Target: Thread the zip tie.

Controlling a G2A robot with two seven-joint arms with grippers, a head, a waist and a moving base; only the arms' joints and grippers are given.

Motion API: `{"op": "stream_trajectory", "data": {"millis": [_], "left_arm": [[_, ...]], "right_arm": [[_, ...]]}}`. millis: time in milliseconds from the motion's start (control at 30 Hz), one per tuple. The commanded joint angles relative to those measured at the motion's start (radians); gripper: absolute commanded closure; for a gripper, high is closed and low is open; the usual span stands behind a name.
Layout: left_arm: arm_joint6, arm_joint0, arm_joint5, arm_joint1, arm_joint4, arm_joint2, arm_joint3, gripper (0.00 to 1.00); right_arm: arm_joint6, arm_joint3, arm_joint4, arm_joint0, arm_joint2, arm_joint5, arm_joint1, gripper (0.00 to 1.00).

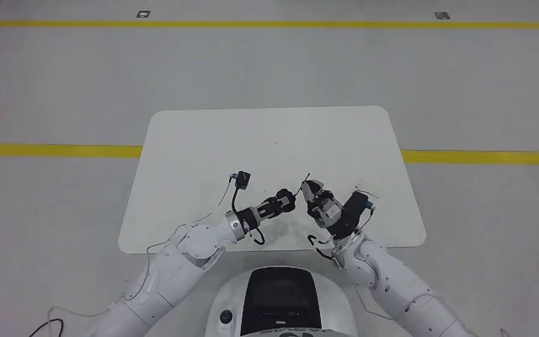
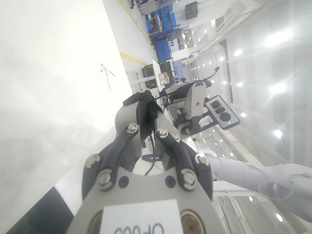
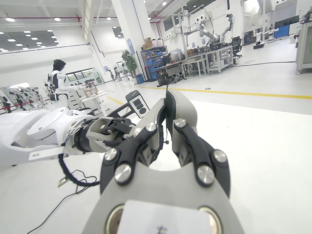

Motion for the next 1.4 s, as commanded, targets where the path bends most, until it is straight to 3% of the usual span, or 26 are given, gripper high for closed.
{"op": "stream_trajectory", "data": {"millis": [0,1367], "left_arm": [[0.0,0.0,0.0,0.0,0.0,0.0,0.0,1.0],[0.0,0.0,0.0,0.0,0.0,0.0,0.0,1.0]], "right_arm": [[0.0,-0.001,0.0,0.0,0.0,0.0,0.001,1.0],[-0.006,0.002,-0.008,-0.001,0.003,0.0,0.001,1.0]]}}
